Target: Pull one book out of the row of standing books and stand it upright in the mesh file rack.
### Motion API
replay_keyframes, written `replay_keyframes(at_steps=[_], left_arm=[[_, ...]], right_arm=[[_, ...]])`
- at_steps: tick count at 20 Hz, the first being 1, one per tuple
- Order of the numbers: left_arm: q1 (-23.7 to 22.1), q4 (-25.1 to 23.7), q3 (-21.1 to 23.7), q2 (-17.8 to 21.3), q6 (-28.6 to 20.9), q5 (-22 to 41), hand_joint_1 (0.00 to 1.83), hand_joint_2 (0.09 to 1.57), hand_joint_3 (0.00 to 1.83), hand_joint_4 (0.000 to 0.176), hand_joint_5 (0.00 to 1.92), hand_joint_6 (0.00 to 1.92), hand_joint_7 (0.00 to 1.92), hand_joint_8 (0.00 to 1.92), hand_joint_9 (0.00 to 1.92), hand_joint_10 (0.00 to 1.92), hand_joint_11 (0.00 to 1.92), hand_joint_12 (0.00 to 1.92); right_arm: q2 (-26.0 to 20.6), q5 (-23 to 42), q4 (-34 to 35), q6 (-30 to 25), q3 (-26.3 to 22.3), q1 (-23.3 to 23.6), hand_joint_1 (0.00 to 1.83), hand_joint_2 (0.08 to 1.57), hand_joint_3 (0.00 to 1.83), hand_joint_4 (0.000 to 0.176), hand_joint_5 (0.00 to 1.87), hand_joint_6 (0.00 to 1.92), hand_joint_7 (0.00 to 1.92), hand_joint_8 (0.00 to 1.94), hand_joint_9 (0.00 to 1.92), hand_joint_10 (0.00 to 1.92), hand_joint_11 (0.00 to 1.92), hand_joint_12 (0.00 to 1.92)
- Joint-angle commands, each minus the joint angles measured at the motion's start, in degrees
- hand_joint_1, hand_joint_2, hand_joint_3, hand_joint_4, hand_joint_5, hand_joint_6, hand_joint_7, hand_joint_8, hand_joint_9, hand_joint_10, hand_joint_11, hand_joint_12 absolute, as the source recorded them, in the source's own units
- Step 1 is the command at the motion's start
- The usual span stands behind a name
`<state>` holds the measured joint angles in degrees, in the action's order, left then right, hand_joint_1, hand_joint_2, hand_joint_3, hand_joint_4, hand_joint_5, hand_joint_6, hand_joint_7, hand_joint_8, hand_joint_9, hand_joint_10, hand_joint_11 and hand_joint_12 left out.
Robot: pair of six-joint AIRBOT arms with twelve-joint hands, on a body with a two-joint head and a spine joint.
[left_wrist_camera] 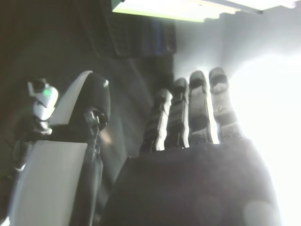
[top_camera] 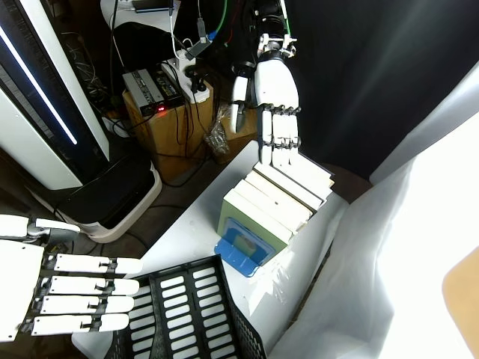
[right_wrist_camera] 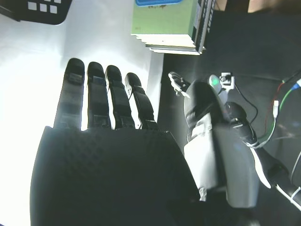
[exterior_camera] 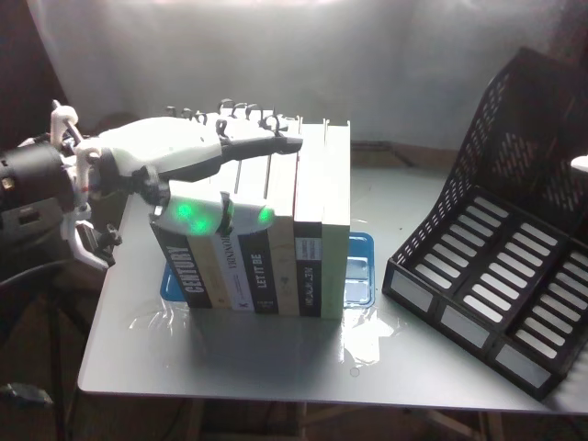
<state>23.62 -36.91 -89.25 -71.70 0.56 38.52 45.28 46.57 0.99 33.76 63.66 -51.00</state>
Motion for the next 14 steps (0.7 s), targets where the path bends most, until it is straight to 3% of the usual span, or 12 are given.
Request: replay_keyframes(at_steps=[1,4,6,9,14], left_arm=[[-0.61,1.54,-0.59,0.17,-0.1,4.57,0.04,1.3,0.02,0.031,0.11,0.04,0.0,0.0,0.0,0.0,0.0,0.0],[-0.72,0.0,-1.93,-0.75,-0.1,3.14,0.04,1.27,0.0,0.035,0.12,0.03,0.0,0.0,0.0,0.0,0.0,0.0],[-1.15,-1.28,-2.83,-1.38,-0.1,1.99,0.0,1.25,0.0,0.054,0.12,0.02,0.0,0.0,0.0,0.0,0.0,0.0],[-1.98,-3.4,-3.99,-2.23,-0.1,-1.23,0.0,1.22,0.0,0.067,0.17,0.04,0.0,0.0,0.0,0.0,0.0,0.0],[-2.2,-6.21,-6.32,-3.77,-0.1,-5.52,0.0,1.18,0.0,0.062,0.38,0.05,0.0,0.0,0.0,0.0,0.0,0.0]], right_arm=[[-0.37,5.45,1.38,-0.14,0.44,0.16,0.39,1.26,0.02,0.0,0.0,0.0,0.0,0.0,0.0,0.0,0.0,0.0],[0.19,5.05,1.38,-0.14,0.93,0.15,0.34,1.23,0.0,0.01,0.0,0.0,0.0,0.0,0.0,0.0,0.0,0.0],[0.35,4.87,1.37,-0.14,1.11,0.15,0.35,1.22,0.0,0.001,0.0,0.0,0.0,0.0,0.0,0.0,0.0,0.0],[0.63,4.72,1.38,-0.15,1.35,0.15,0.36,1.22,0.0,0.004,0.0,0.0,0.0,0.0,0.0,0.0,0.0,0.0],[1.16,4.55,1.54,-0.16,1.72,0.15,0.39,1.21,0.0,0.0,0.0,0.0,0.0,0.0,0.0,0.0,0.0,0.0]])
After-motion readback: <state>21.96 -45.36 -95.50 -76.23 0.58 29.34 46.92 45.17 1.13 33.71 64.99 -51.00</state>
